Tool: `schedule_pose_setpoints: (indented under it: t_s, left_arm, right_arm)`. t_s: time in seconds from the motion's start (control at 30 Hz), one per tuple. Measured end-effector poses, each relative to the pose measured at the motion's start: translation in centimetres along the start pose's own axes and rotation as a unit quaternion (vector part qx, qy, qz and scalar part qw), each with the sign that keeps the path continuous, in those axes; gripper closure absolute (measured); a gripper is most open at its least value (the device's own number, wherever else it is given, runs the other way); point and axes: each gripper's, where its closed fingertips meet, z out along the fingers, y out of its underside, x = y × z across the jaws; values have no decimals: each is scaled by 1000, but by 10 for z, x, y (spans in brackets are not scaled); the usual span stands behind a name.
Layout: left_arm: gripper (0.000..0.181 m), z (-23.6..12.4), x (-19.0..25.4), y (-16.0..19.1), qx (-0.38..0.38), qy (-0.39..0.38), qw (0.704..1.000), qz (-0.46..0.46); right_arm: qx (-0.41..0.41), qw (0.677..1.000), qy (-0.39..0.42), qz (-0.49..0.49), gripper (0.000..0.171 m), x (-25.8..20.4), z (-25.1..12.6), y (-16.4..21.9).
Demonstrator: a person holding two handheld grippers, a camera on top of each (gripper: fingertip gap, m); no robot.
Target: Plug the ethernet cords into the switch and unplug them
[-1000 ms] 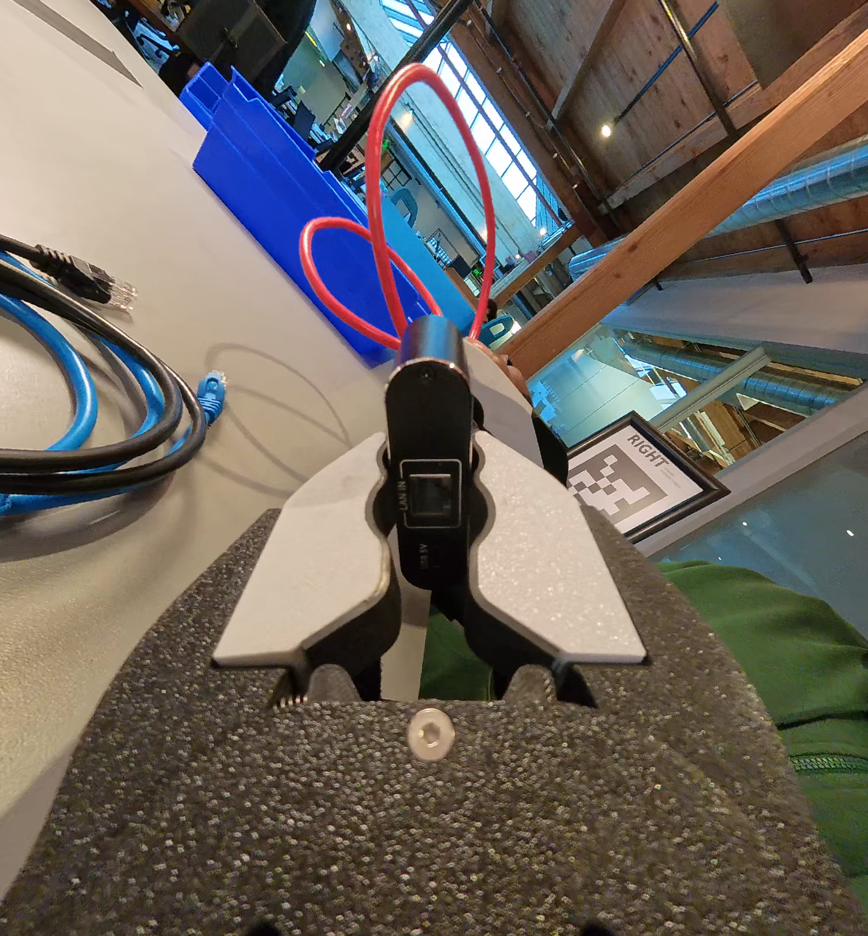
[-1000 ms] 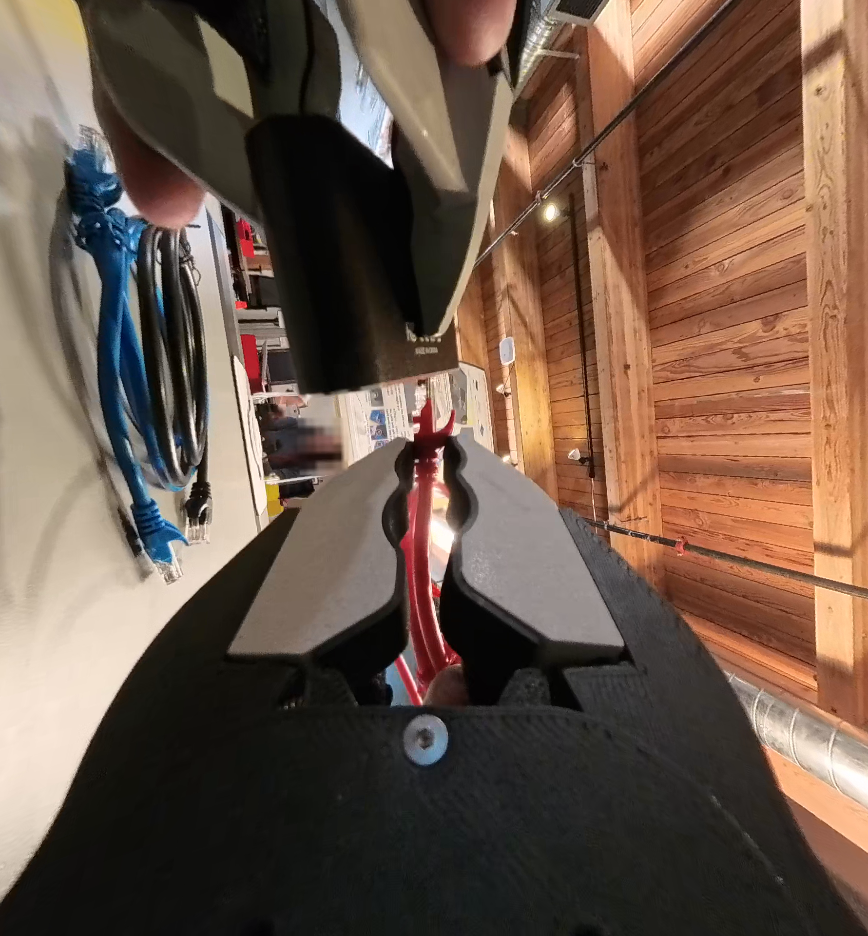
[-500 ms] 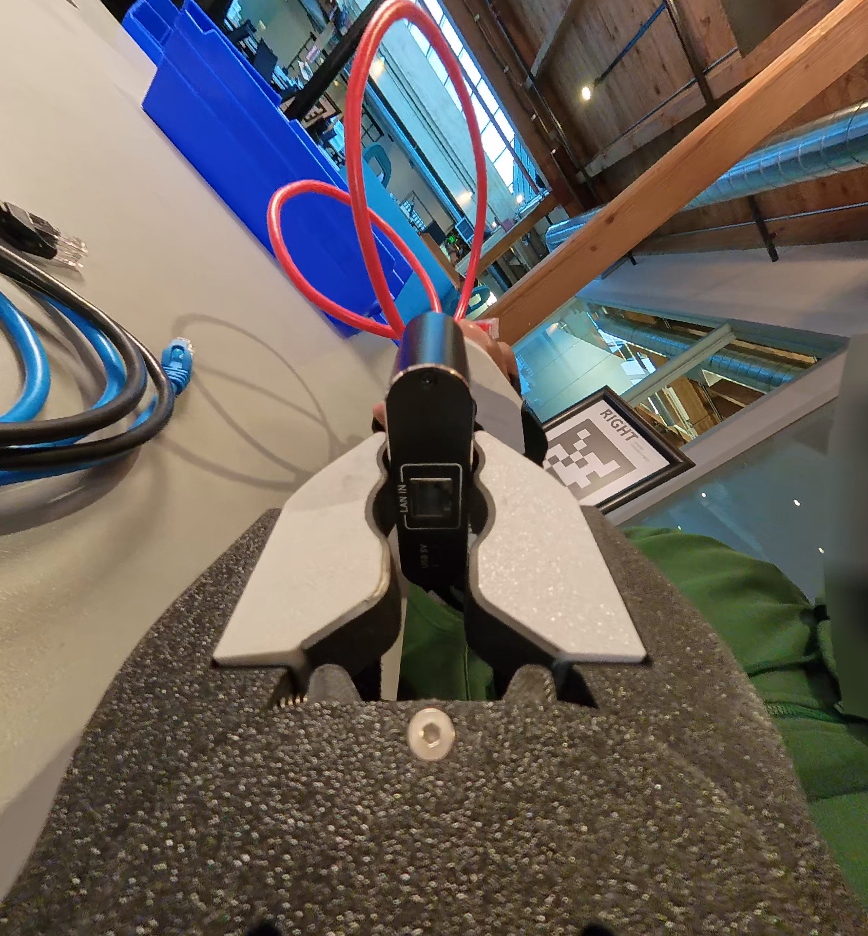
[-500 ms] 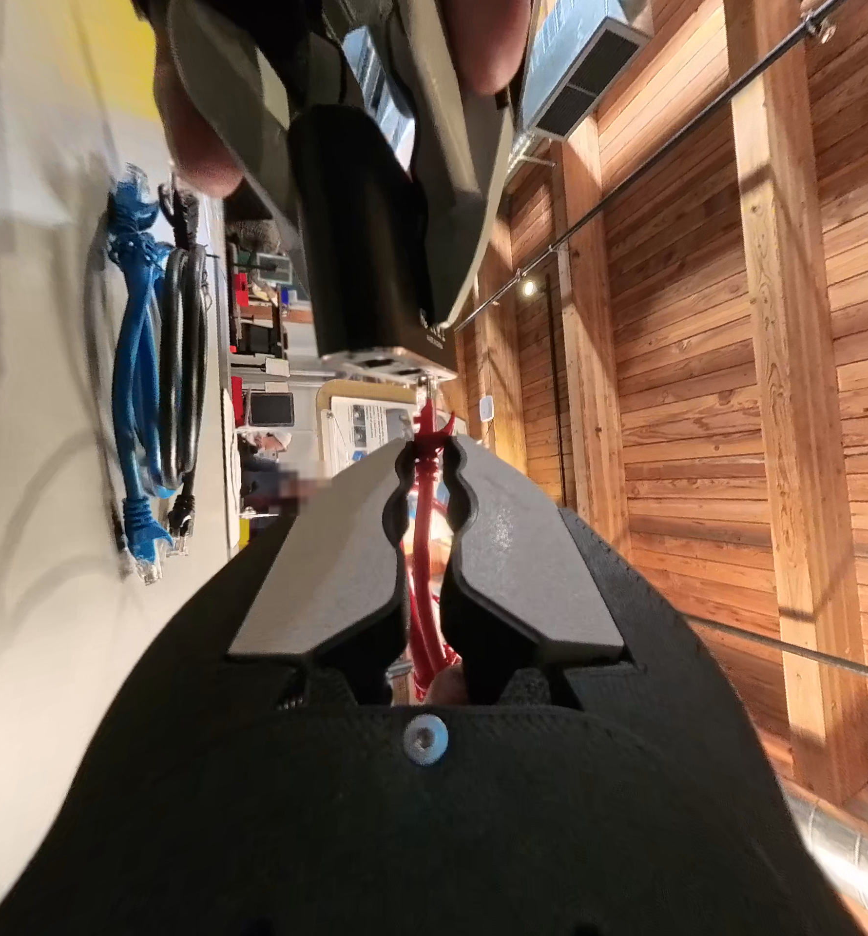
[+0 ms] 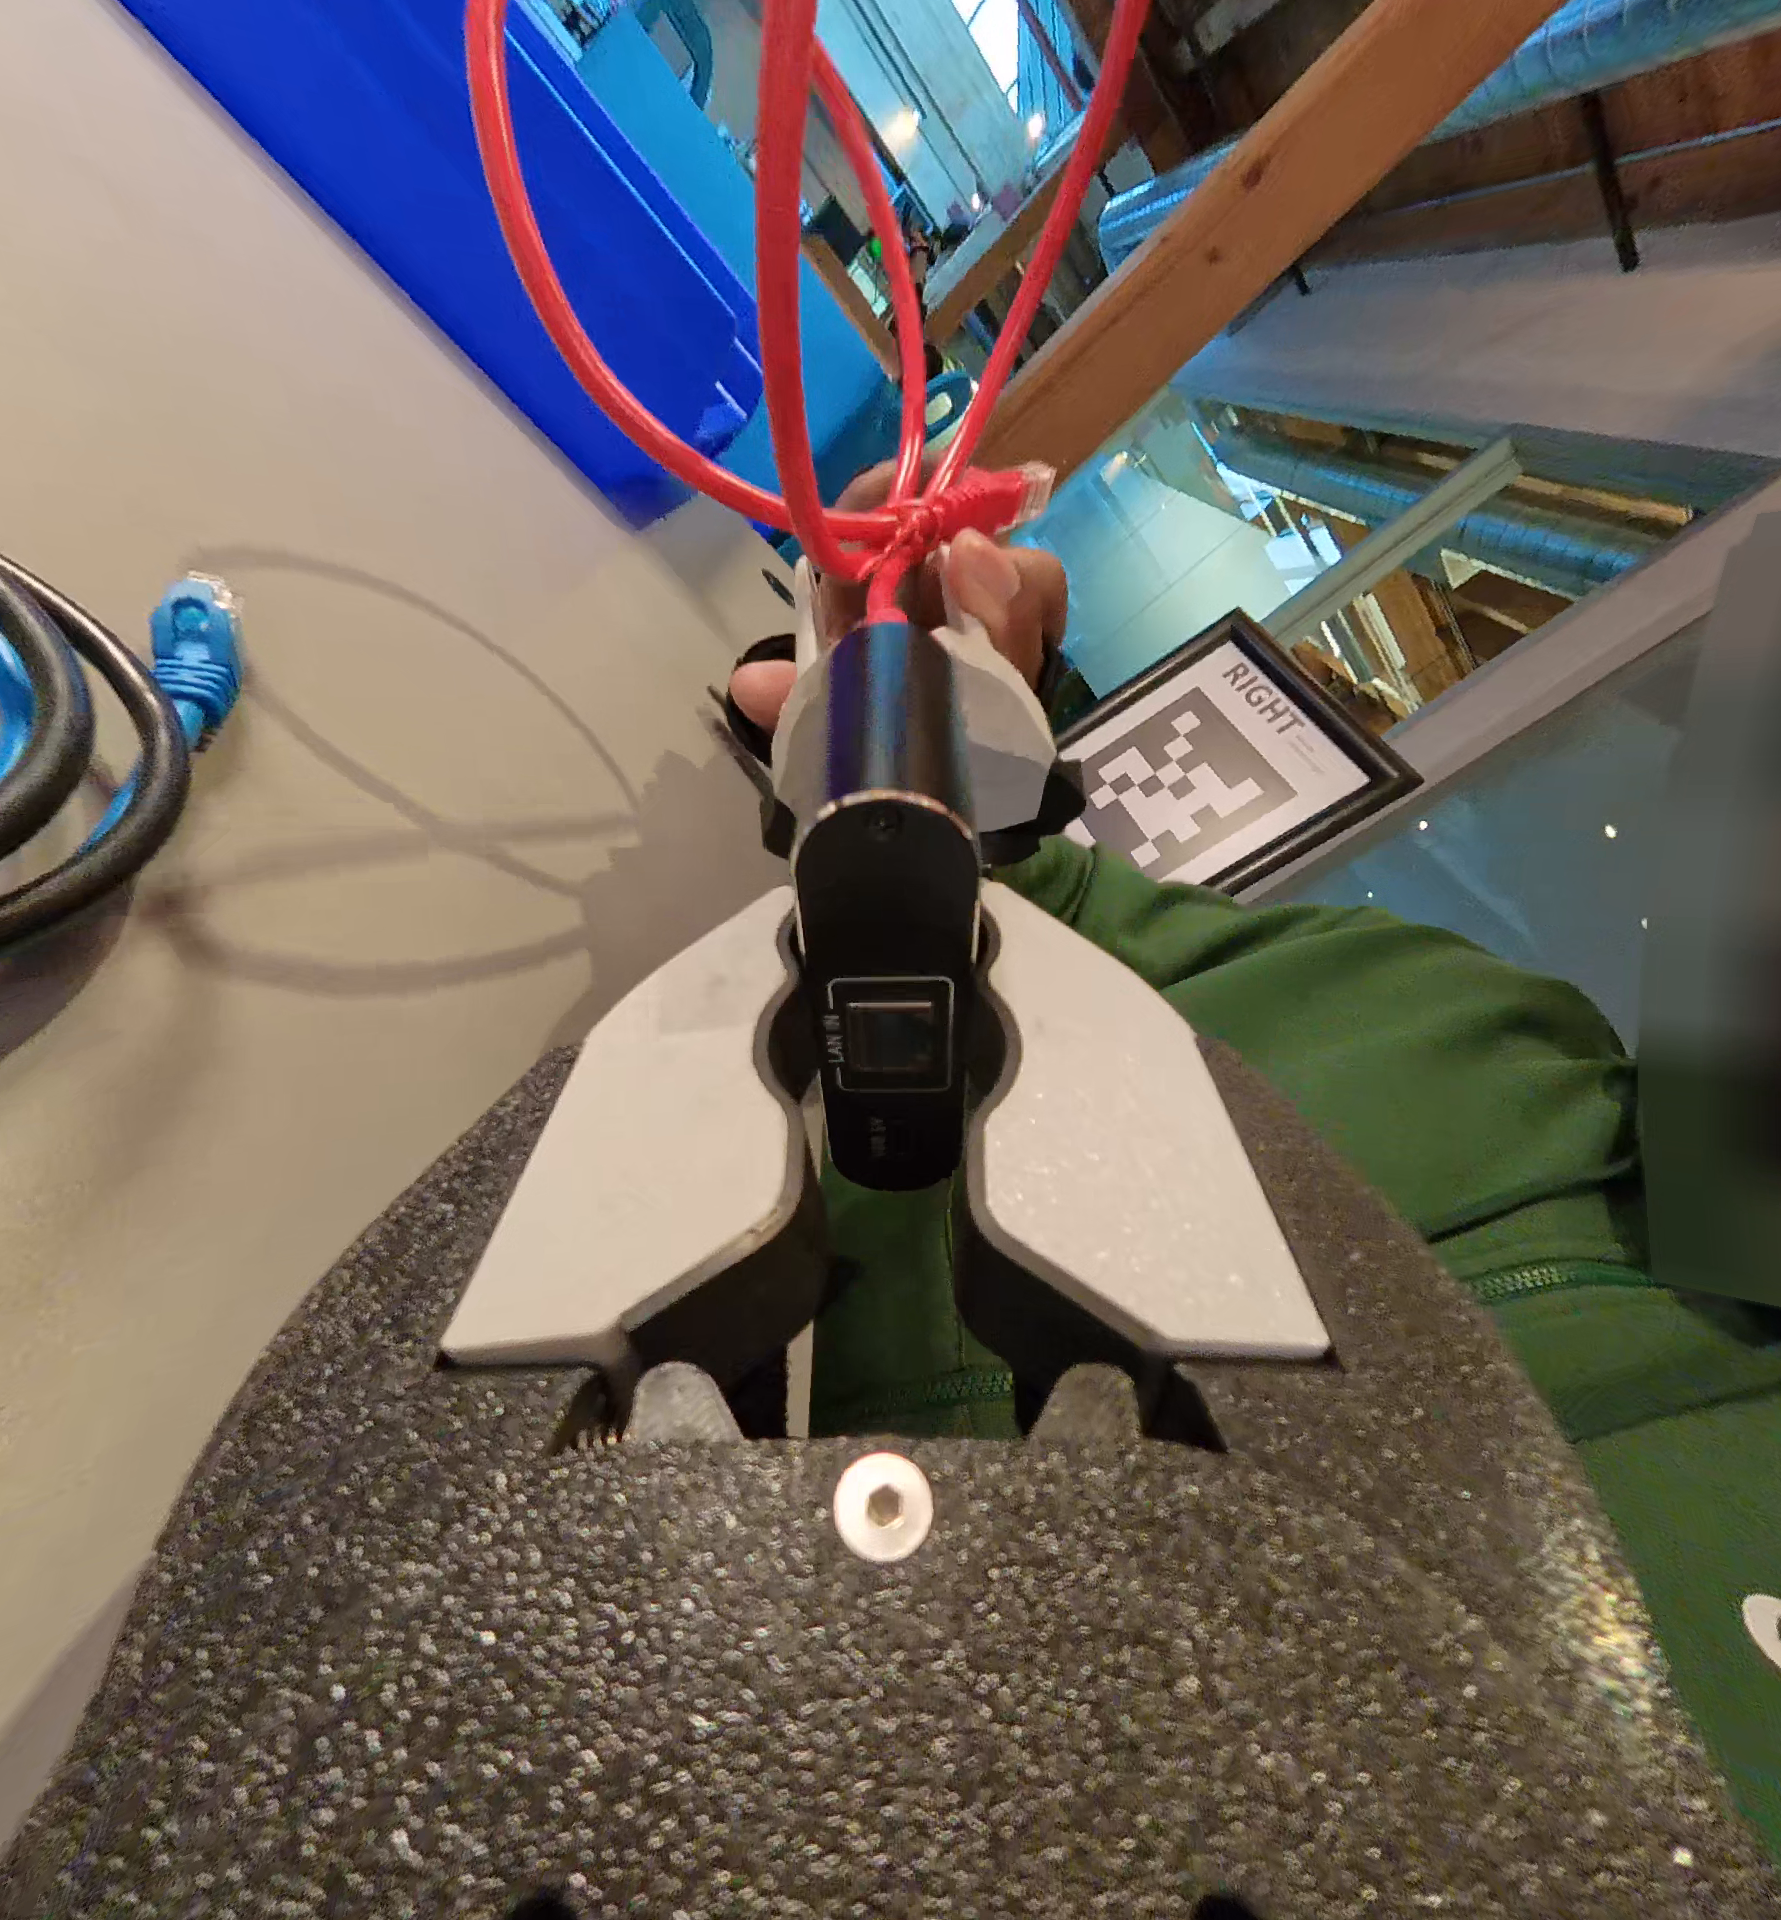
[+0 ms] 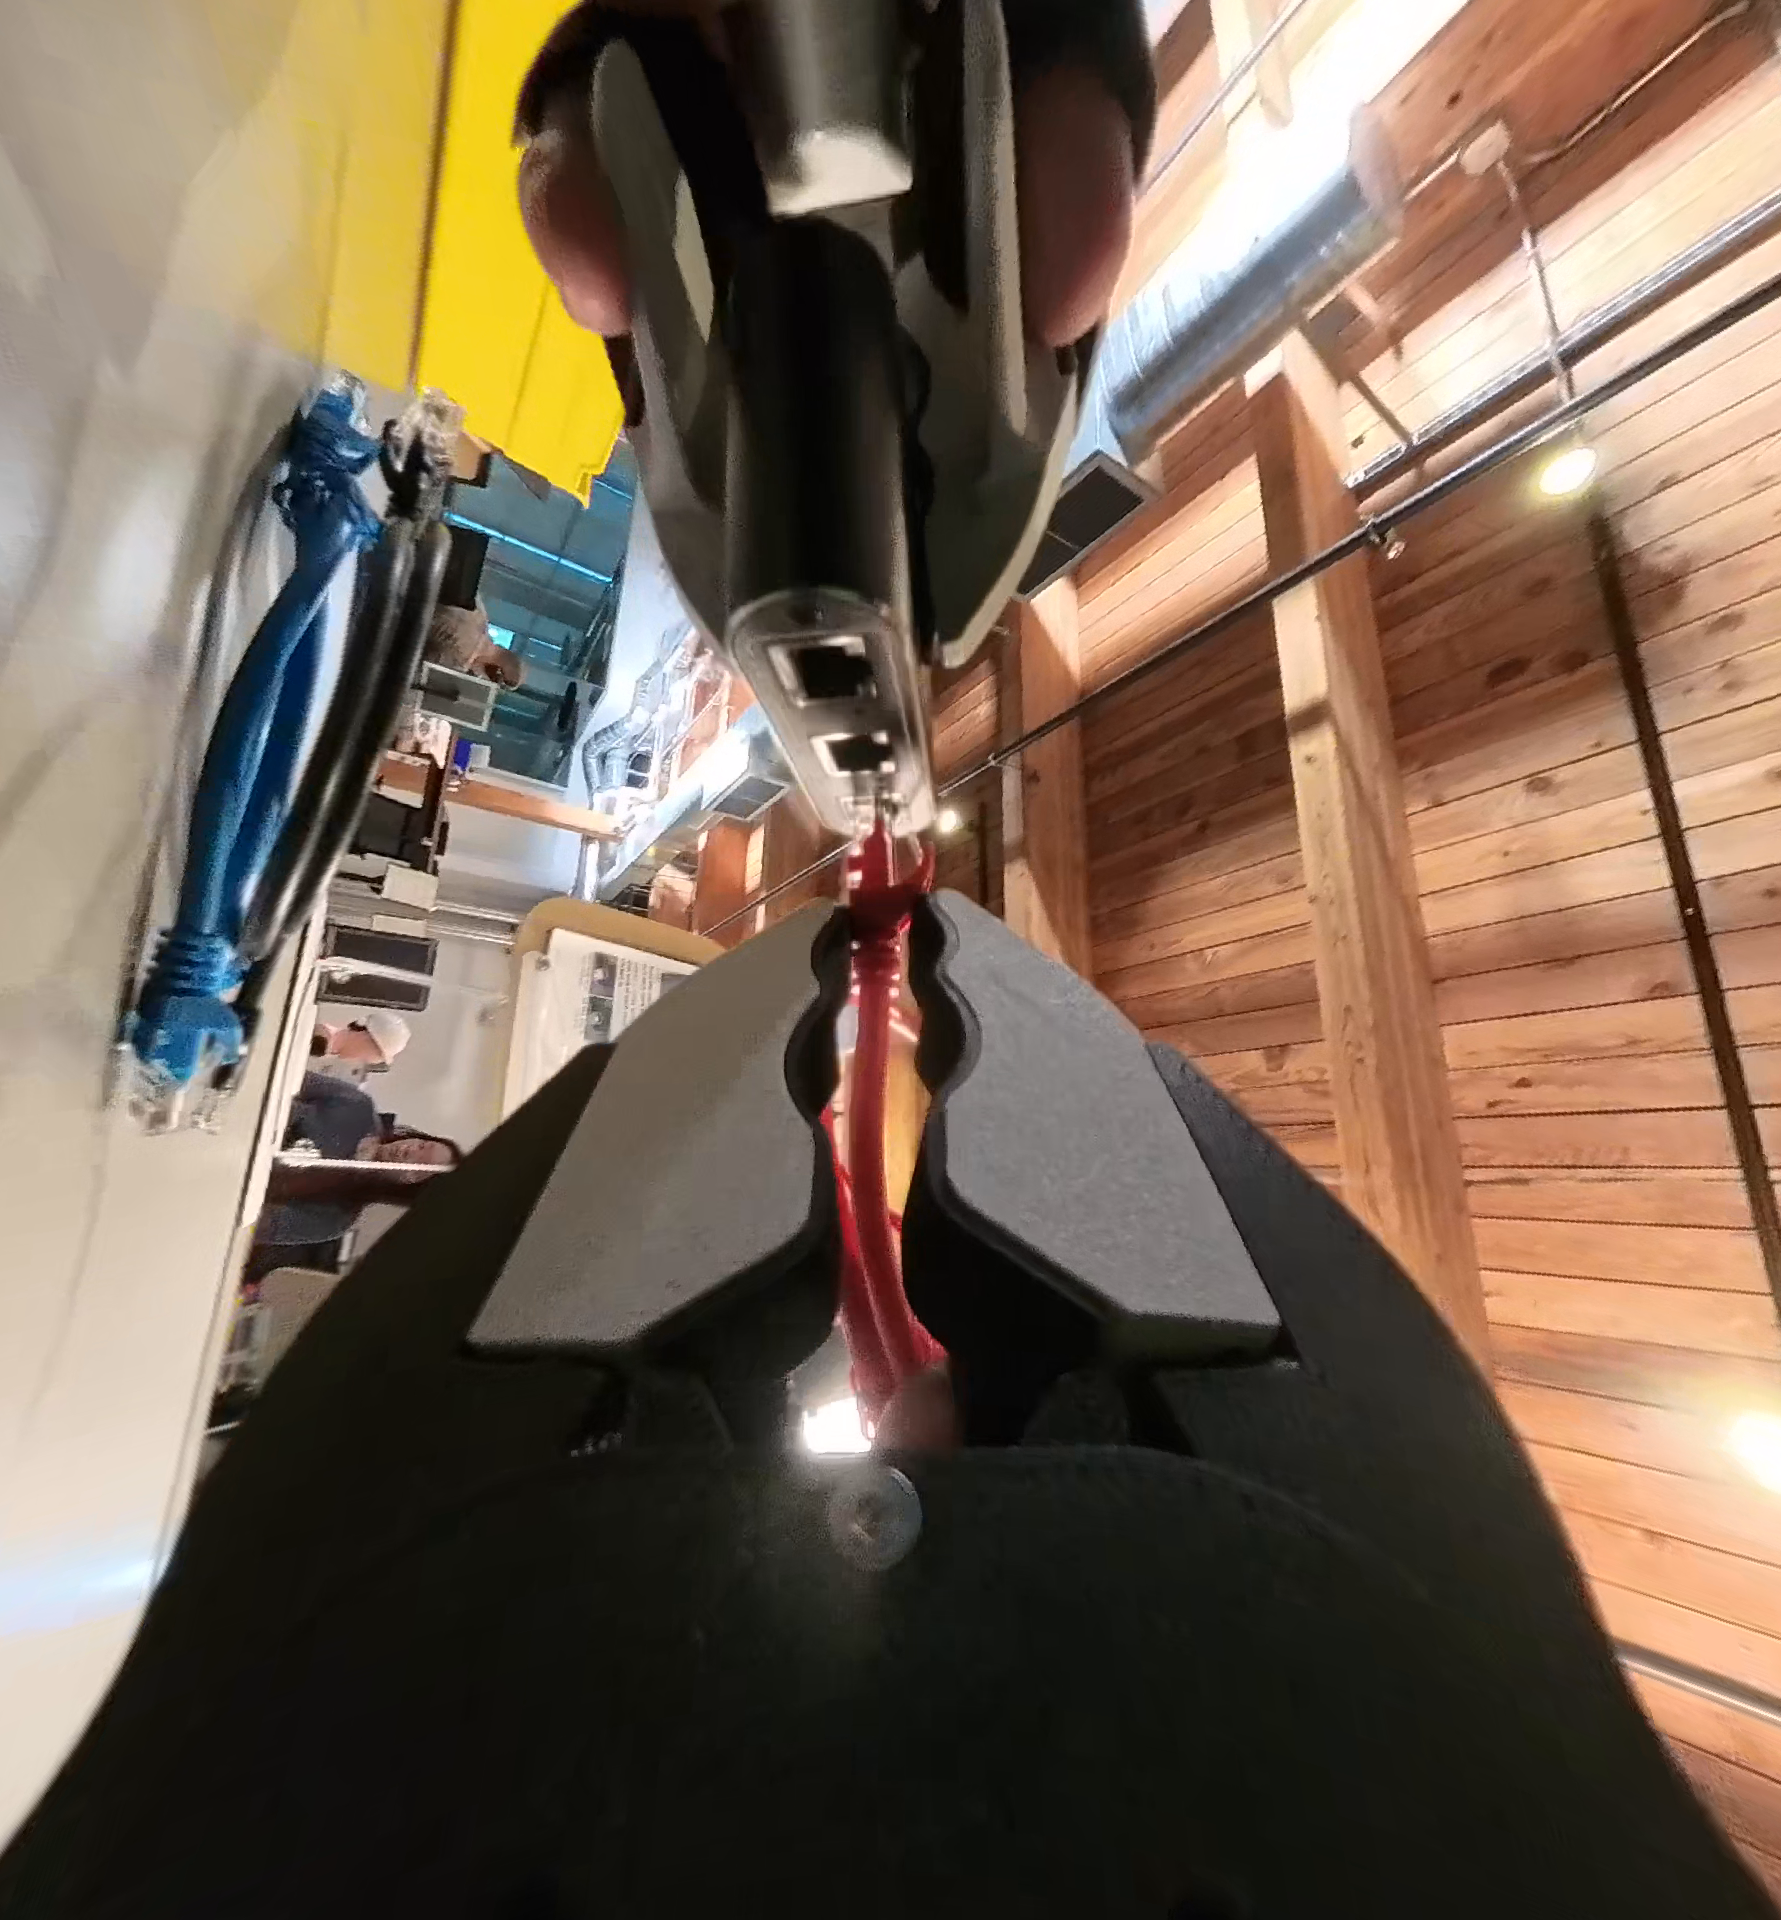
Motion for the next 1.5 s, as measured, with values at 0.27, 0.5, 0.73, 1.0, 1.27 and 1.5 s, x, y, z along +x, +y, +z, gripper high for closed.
schedule_pose_setpoints:
  t_s: [0.27,0.5,0.73,1.0,1.27,1.5]
  left_arm:
    - [156,1,-7,4,-33,-14,999,16]
    - [156,6,-11,14,-67,-35,997,35]
    - [155,9,-21,17,-78,-70,994,35]
    - [155,-11,-30,-17,50,-127,989,56]
    - [155,-72,-19,-61,271,-93,957,47]
    - [155,-108,-28,-76,316,-125,938,72]
  right_arm:
    - [15,1000,-16,1,161,-7,-3,-1]
    - [36,998,-47,7,160,-12,-10,-5]
    - [42,996,-78,24,158,-22,-6,-10]
    - [-5,993,-69,98,152,-22,10,-17]
    - [-70,965,-132,214,153,-38,10,0]
    - [-232,786,-264,508,148,-94,7,89]
